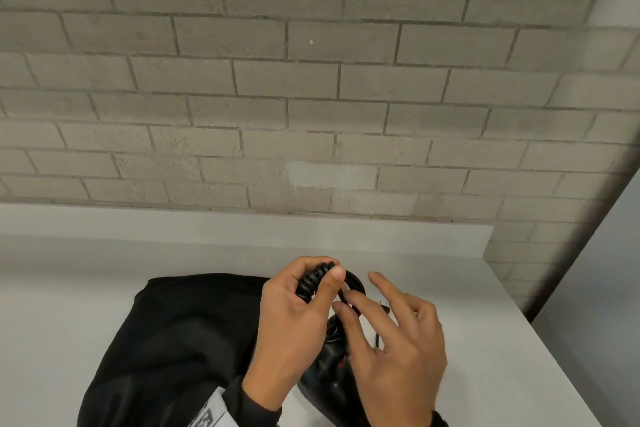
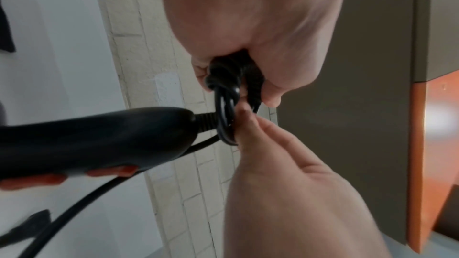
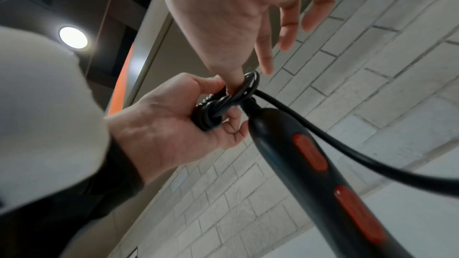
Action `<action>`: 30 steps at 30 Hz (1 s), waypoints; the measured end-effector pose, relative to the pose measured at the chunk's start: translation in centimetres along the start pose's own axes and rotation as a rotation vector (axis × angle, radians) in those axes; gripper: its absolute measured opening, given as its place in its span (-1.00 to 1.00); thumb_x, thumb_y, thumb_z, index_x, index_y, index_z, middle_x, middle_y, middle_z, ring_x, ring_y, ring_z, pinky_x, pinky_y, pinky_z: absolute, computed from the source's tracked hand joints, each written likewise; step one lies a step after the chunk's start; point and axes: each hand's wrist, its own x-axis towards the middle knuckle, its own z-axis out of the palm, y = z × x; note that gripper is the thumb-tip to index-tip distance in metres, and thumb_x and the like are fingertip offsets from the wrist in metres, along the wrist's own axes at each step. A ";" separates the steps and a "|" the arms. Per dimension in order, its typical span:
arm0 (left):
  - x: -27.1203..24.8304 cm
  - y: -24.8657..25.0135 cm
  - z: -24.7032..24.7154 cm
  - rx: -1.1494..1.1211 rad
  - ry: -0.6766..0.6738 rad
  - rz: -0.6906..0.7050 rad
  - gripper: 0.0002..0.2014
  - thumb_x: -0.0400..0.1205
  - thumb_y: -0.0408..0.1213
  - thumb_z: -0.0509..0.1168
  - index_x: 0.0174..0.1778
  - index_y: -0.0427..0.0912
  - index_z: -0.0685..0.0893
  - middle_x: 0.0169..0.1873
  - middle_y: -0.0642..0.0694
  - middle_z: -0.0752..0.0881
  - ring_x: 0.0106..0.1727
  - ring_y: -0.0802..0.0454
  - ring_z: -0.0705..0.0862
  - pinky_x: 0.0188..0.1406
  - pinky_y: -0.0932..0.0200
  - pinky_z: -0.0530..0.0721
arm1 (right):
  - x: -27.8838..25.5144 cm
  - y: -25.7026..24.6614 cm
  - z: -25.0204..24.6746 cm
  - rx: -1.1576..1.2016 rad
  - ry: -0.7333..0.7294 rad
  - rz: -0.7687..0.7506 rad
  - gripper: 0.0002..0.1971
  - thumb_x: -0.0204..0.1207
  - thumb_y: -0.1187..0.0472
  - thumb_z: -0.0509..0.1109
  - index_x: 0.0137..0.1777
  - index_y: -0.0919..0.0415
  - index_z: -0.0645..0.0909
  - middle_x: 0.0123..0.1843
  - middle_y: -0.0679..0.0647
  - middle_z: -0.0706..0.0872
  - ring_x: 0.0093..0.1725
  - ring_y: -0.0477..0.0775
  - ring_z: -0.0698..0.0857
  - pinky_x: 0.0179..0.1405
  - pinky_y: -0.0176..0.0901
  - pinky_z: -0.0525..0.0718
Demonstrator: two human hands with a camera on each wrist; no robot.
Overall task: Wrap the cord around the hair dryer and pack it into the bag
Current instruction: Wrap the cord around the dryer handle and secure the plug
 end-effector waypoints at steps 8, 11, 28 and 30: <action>-0.5 -0.8 0.4 0.133 0.036 0.183 -0.88 0.49 -0.15 0.46 -0.08 -0.03 0.78 -0.25 0.12 0.83 -0.20 0.16 0.81 -0.20 0.44 0.67 | 0.3 -1.2 -0.3 -0.076 -0.134 0.116 -0.72 0.46 -0.21 0.24 -0.23 -0.20 0.76 0.20 -0.28 0.75 -0.01 0.02 0.62 -0.26 -0.11 0.65; -0.3 -1.7 -0.1 0.230 0.014 0.266 -0.91 0.58 -0.10 0.50 -0.04 0.07 0.75 -0.22 0.17 0.82 -0.17 0.18 0.81 -0.17 0.47 0.66 | 0.6 -0.9 -0.5 0.119 -0.278 0.293 -0.73 0.51 -0.18 0.27 -0.31 -0.13 0.67 0.00 -0.56 0.68 0.09 -0.27 0.50 -0.12 -0.45 0.48; 1.7 -2.8 -1.2 0.404 -0.019 0.452 -0.80 0.59 -0.05 0.38 0.04 -0.04 0.75 -0.16 0.05 0.75 -0.11 0.17 0.77 -0.10 0.41 0.67 | 1.6 0.0 -2.8 0.614 -0.496 0.511 -0.92 0.44 0.05 0.55 -0.09 -0.07 0.73 -0.11 -0.22 0.64 -0.17 -0.11 0.60 -0.12 -0.35 0.57; 1.6 -2.9 -1.1 0.413 -0.030 0.456 -0.79 0.59 -0.05 0.38 0.04 -0.07 0.75 -0.15 0.04 0.75 -0.11 0.17 0.77 -0.10 0.40 0.67 | 0.6 0.2 -2.2 0.605 -0.429 0.444 -0.95 0.50 0.05 0.49 -0.07 -0.06 0.72 -0.07 -0.14 0.66 -0.07 -0.05 0.66 -0.09 -0.32 0.61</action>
